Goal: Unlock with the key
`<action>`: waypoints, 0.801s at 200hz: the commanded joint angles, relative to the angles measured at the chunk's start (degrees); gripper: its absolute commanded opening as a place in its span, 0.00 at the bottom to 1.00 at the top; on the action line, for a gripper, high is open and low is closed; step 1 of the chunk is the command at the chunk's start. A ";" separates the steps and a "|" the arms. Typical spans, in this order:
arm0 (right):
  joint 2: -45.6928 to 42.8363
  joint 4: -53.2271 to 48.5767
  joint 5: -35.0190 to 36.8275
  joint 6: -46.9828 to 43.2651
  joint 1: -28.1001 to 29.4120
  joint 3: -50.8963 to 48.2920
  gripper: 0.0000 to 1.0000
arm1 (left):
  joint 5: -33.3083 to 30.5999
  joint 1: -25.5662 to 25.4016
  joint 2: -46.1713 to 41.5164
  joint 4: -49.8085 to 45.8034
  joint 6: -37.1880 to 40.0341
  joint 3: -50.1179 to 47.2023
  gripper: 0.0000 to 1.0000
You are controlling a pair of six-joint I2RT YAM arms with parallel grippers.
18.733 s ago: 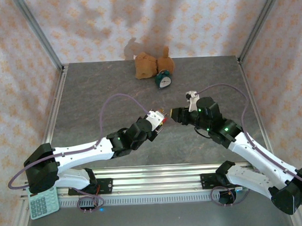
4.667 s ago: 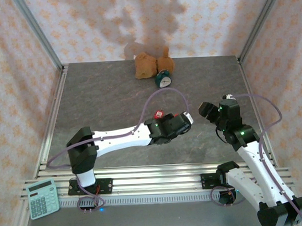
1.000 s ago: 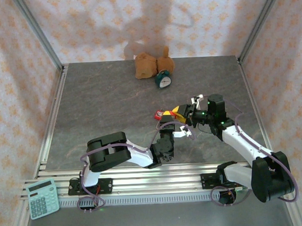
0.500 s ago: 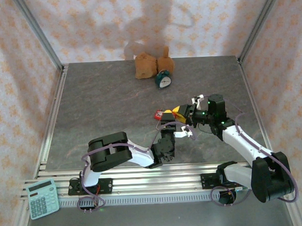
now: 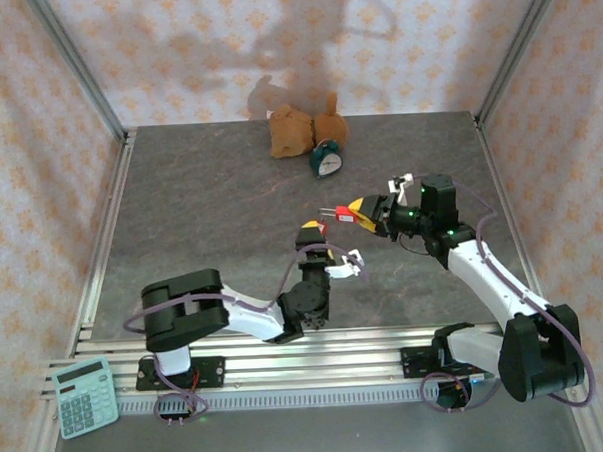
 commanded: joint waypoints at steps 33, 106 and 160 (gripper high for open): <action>-1.09 -1.69 0.22 -2.80 -0.54 0.51 0.26 | 1.05 3.79 -19.63 -28.56 -31.32 -1.68 0.72; -2.15 -2.93 -0.40 -3.77 -0.56 -0.21 0.26 | 53.86 20.59 -36.22 -84.84 -73.18 9.83 0.53; -3.66 -7.88 -0.32 -7.14 0.41 0.07 0.26 | 71.84 25.58 -33.68 -86.46 -66.65 10.89 0.70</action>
